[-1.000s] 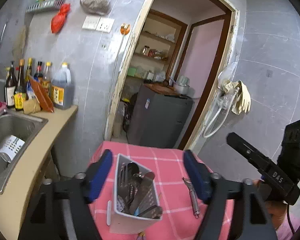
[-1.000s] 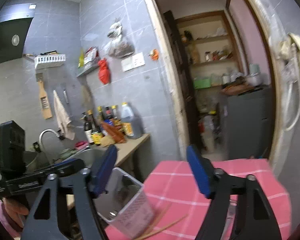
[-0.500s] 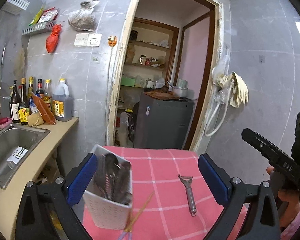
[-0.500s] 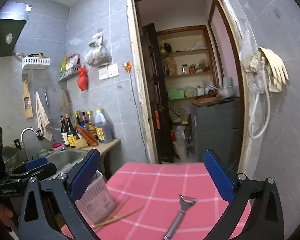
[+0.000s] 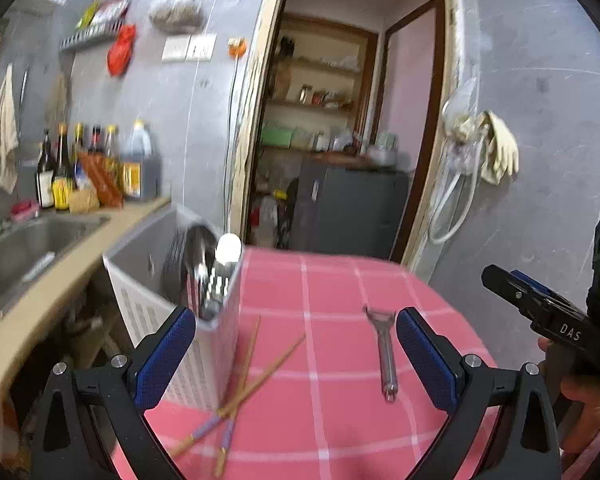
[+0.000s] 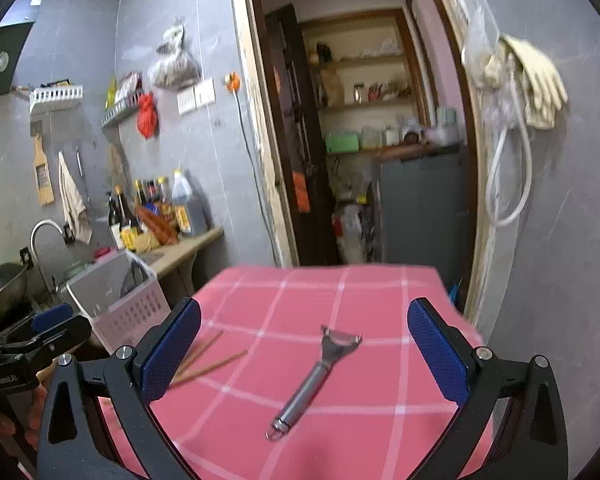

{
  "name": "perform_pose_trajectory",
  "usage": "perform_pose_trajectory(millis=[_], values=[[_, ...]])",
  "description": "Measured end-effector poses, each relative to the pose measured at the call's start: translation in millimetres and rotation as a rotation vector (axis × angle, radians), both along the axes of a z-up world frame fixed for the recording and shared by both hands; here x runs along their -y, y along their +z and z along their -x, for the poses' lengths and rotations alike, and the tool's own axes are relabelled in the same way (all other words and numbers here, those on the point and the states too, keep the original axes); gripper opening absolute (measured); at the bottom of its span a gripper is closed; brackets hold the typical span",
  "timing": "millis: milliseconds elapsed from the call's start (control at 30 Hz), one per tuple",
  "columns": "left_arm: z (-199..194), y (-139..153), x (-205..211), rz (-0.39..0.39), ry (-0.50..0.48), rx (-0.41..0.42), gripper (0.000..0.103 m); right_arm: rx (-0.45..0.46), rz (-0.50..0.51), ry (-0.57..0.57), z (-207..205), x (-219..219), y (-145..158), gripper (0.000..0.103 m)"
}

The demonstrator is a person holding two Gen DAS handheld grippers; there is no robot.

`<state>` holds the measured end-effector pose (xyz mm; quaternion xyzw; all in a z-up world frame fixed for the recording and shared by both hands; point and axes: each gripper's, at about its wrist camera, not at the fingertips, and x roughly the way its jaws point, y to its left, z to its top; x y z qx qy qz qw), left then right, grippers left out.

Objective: Organize utensils
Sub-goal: 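Move both open tools back over the peeler and chopsticks, then grasp the wooden chopsticks with the left tool while the right tool grasps the metal peeler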

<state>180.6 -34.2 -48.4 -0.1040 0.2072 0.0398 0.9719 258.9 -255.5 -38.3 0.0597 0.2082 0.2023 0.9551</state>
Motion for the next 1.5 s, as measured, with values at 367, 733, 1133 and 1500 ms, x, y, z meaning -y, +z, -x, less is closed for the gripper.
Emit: perform_pose_trajectory(millis=[367,733,1133,1500], values=[[-18,-58,-18,0.092,0.096,-0.245,0.101,-0.227,0.015,0.052,-43,-13,-66,0.102],[-39,-87,-35,0.114,0.128,-0.376,0.098,-0.378,0.07,0.059,-64,-41,-114,0.087],[-52,-114,-39,0.078,0.141,-0.531,0.059,-0.51,0.18,0.052,-78,-72,-140,0.048],[-55,-110,-20,0.009,0.084,-0.615,0.01,-0.643,0.172,0.024,-74,-74,-141,0.022]])
